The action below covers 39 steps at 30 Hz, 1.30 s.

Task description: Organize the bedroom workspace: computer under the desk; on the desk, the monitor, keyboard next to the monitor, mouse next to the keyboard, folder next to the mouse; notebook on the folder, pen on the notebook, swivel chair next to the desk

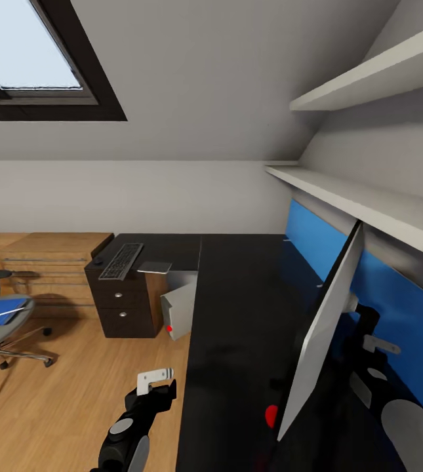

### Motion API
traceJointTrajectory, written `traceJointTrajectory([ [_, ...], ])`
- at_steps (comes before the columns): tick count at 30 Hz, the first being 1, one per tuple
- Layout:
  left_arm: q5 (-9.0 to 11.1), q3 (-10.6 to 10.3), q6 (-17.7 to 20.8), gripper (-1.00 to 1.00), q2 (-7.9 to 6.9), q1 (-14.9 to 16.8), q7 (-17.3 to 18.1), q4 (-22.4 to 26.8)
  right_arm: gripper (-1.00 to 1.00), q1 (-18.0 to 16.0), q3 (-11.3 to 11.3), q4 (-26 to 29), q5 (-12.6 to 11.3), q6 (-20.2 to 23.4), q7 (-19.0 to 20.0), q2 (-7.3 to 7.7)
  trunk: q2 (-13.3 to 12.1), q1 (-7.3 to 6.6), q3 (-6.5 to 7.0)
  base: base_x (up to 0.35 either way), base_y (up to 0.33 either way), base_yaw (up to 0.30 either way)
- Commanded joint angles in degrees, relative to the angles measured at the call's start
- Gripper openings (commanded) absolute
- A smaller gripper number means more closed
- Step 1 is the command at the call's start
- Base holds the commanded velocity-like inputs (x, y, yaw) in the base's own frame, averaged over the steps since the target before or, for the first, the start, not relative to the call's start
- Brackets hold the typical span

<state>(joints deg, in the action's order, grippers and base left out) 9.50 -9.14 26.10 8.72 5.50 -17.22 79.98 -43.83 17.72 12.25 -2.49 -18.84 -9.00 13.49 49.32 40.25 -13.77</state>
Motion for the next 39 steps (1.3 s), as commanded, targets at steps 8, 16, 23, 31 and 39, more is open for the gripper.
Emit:
traceJointTrajectory([
  [8, 0.6, -0.09, 0.19, 1.0, -0.01, 0.04, -0.54, 0.09, -1.0, -0.02, -0.23, -1.09, -1.28, -0.36, -1.63, 0.05, 0.04, 0.02, -0.09, 0.0, -0.004, 0.0],
  [16, 0.6, -0.09, 0.22, 1.0, -0.01, 0.04, -0.54, 0.09, -1.0, -0.02, -0.23, -1.09, -1.28, -0.4, -1.63, 0.05, 0.04, 0.02, -0.09, 0.045, -0.036, 0.0],
  [23, 0.6, -0.09, 0.26, 1.0, -0.01, 0.04, -0.54, 0.09, -1.0, -0.02, -0.23, -1.09, -1.28, -0.38, -1.63, 0.05, 0.04, 0.02, -0.09, 0.044, -0.03, 0.0],
  [31, 0.6, -0.09, 0.27, 1.0, -0.01, 0.04, -0.54, 0.08, -1.0, -0.02, -0.23, -1.09, -1.28, -0.38, -1.63, 0.05, 0.04, 0.02, -0.09, 0.002, -0.001, 0.0],
  [39, 0.6, -0.09, 0.27, 1.0, -0.01, 0.04, -0.54, 0.09, -1.0, -0.02, -0.23, -1.09, -1.26, -0.4, -1.63, -0.09, 0.04, 0.02, -0.09, 0.0, 0.0, 0.0],
])
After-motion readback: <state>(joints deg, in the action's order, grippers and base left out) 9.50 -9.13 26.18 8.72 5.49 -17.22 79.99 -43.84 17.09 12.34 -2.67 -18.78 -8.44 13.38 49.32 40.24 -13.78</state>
